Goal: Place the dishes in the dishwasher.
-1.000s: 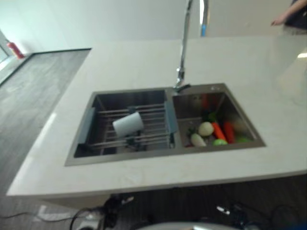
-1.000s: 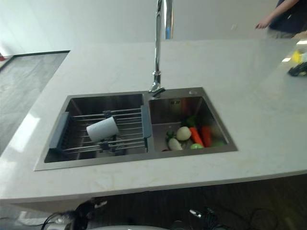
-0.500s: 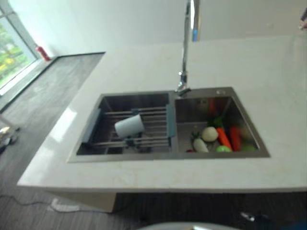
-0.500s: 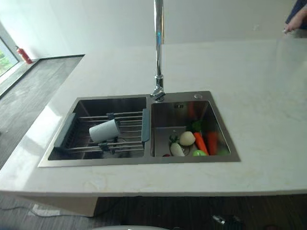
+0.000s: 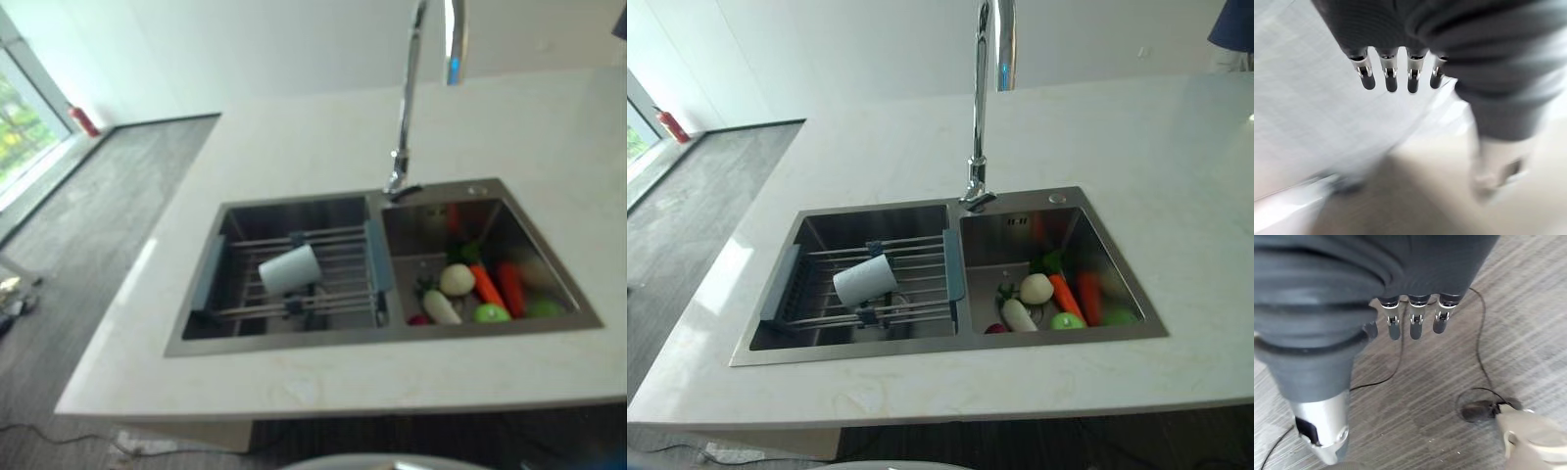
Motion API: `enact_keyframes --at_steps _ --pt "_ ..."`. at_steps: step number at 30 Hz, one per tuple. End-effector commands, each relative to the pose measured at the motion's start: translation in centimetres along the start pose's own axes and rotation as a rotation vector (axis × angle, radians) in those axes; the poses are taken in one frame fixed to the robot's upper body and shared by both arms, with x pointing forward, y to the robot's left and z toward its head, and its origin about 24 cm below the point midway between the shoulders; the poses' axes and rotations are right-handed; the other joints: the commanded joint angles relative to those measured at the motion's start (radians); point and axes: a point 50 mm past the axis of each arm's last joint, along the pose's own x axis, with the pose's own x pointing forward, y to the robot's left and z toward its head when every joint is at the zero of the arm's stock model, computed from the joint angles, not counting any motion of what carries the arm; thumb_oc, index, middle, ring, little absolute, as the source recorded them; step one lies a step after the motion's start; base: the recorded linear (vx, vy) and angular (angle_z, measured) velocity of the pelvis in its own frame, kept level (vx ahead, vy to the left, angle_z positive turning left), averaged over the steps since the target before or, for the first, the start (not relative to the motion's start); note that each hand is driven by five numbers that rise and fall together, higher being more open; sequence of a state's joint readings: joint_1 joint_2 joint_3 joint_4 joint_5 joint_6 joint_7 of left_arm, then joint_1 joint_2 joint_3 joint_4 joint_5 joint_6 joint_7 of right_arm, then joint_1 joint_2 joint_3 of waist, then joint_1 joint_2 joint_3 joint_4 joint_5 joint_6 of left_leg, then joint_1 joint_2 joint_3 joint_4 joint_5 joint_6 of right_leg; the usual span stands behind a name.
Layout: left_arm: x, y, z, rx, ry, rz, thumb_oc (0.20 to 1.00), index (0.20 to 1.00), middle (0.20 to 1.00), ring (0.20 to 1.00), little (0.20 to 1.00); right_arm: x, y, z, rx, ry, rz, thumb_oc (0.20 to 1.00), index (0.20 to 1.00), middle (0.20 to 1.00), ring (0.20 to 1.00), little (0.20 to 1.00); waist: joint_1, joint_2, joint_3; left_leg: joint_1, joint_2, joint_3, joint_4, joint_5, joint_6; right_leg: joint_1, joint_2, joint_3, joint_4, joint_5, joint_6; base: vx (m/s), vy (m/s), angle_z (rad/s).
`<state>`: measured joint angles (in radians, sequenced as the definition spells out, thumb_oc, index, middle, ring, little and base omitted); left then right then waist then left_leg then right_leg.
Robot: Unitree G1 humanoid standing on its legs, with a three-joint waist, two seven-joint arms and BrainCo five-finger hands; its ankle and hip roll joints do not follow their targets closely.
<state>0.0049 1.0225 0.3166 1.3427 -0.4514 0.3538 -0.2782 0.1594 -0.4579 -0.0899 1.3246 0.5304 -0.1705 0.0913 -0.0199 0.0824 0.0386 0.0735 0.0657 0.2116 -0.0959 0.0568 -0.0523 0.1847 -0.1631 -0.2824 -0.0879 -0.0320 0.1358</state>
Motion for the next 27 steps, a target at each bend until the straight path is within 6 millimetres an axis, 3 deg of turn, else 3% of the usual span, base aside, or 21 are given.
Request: enact_keyframes --at_steps 1,2,3,7,9,10,12,13,14,15,17,19,23,27 --pt "0.2 -0.8 1.3 0.117 -0.076 0.072 1.0 1.0 1.0 1.0 1.0 0.5 2.7 1.0 0.097 -0.041 0.05 1.0 1.0 1.0 1.0 1.0 0.005 -0.004 0.023 0.011 0.013 -0.029 0.009 -0.083 -0.012 -0.072 -0.014 0.007 0.005 0.038 0.043 0.01 0.004 0.1" --pt "-1.9 1.1 5.8 0.173 -0.2 0.144 1.0 1.0 1.0 1.0 1.0 0.4 2.9 0.6 0.111 -0.033 0.046 1.0 1.0 1.0 1.0 1.0 0.015 0.002 0.027 0.012 0.011 -0.037 0.009 -0.084 -0.011 -0.068 -0.015 0.003 0.006 0.038 0.046 -0.01 -0.019 0.1" --pt "-3.6 2.0 9.0 0.217 -0.313 0.208 1.0 1.0 1.0 1.0 1.0 0.4 2.8 0.2 0.134 -0.021 0.041 1.0 1.0 1.0 1.0 1.0 0.022 0.004 0.026 0.006 0.012 -0.041 0.009 -0.08 -0.011 -0.071 -0.015 -0.002 0.006 0.042 0.048 -0.01 -0.029 0.08" --pt "-9.2 4.5 15.5 0.162 -0.535 0.406 1.0 1.0 1.0 1.0 1.0 0.1 3.1 -1.2 0.193 0.023 0.037 1.0 1.0 1.0 1.0 1.0 0.029 0.003 0.022 0.004 0.013 -0.043 0.009 -0.082 -0.014 -0.07 -0.014 -0.011 0.001 0.047 0.057 -0.03 -0.048 0.19" --pt "-13.5 6.7 18.6 0.077 -0.782 0.54 1.0 1.0 1.0 1.0 1.0 -0.1 3.2 -2.2 0.201 0.055 0.037 1.0 1.0 1.0 1.0 1.0 0.026 -0.003 0.013 0.006 0.01 -0.04 0.009 -0.085 -0.015 -0.075 -0.012 -0.002 0.001 0.048 0.06 0.0 -0.075 0.01" --pt "-18.1 7.3 21.4 0.052 -0.966 0.6 1.0 1.0 1.0 1.0 1.0 -0.3 3.0 -2.8 0.206 0.071 0.033 1.0 1.0 1.0 1.0 1.0 0.019 -0.006 0.005 0.008 0.009 -0.034 0.009 -0.087 -0.014 -0.078 -0.011 0.003 0.001 0.051 0.061 0.03 -0.067 -0.05" --pt "-22.8 6.1 24.1 0.063 -1.255 0.59 1.0 1.0 1.0 1.0 1.0 -0.4 2.9 -3.1 0.221 0.083 0.032 1.0 1.0 1.0 1.0 1.0 0.01 -0.008 0.0 0.009 0.01 -0.021 0.009 -0.088 -0.017 -0.084 -0.012 0.009 0.001 0.056 0.061 0.02 -0.051 -0.01" --pt "-25.5 3.7 25.4 0.104 -1.435 0.46 1.0 1.0 1.0 1.0 1.0 -0.4 2.9 -3.3 0.229 0.087 0.033 1.0 1.0 1.0 1.0 1.0 0.002 -0.01 0.0 0.016 0.011 -0.013 0.009 -0.096 -0.017 -0.079 -0.012 0.012 0.001 0.052 0.062 0.01 -0.053 -0.03" --pt "-26.7 -0.8 26.1 0.168 -1.516 0.25 1.0 1.0 1.0 1.0 1.0 -0.4 3.3 -3.5 0.225 0.093 0.039 1.0 1.0 1.0 1.0 1.0 -0.01 -0.013 0.001 0.02 0.011 -0.008 0.009 -0.1 -0.018 -0.078 -0.01 0.015 0.001 0.049 0.062 0.04 -0.078 -0.16" --pt "-24.6 -7.9 25.5 0.286 -1.53 0.027 1.0 1.0 1.0 1.0 1.0 -0.7 3.7 -4.3 0.224 0.118 0.043 1.0 1.0 1.0 1.0 1.0 -0.024 -0.023 -0.001 0.024 0.009 -0.006 0.009 -0.103 -0.015 -0.079 -0.004 0.026 0.001 0.045 0.057 0.06 -0.071 -0.17" --pt "-23.5 -10.6 25.0 0.353 -1.503 -0.075 1.0 1.0 1.0 1.0 1.0 -0.8 3.6 -4.6 0.225 0.128 0.045 1.0 1.0 1.0 1.0 1.0 -0.033 -0.028 -0.004 0.028 0.009 -0.002 0.009 -0.106 -0.014 -0.08 -0.001 0.035 0.001 0.045 0.056 0.05 -0.051 -0.03" --pt "-22.0 -15.2 24.0 0.446 -1.461 -0.197 1.0 1.0 1.0 1.0 1.0 -0.9 3.2 -4.8 0.262 0.125 0.034 1.0 1.0 1.0 1.0 1.0 -0.054 -0.037 -0.011 0.029 0.008 0.007 0.009 -0.111 -0.012 -0.089 0.005 0.058 0.001 0.046 0.056 0.04 -0.065 -0.52" --pt "-21.0 -18.8 23.5 0.561 -1.399 -0.278 1.0 1.0 1.0 1.0 1.0 -1.0 2.4 -5.0 0.27 0.131 0.013 1.0 1.0 1.0 1.0 1.0 -0.086 -0.038 -0.013 0.033 0.01 0.027 0.009 -0.114 -0.009 -0.1 0.012 0.084 0.001 0.051 0.058 0.03 -0.047 -0.2" --pt "-19.7 -21.2 22.6 0.667 -1.331 -0.317 1.0 1.0 1.0 1.0 1.0 -1.1 2.6 -5.3 0.284 0.142 0.013 1.0 1.0 1.0 1.0 1.0 -0.102 -0.036 -0.006 0.037 0.012 0.04 0.009 -0.119 -0.005 -0.107 0.018 0.101 0.001 0.052 0.058 0.02 -0.046 -0.07"
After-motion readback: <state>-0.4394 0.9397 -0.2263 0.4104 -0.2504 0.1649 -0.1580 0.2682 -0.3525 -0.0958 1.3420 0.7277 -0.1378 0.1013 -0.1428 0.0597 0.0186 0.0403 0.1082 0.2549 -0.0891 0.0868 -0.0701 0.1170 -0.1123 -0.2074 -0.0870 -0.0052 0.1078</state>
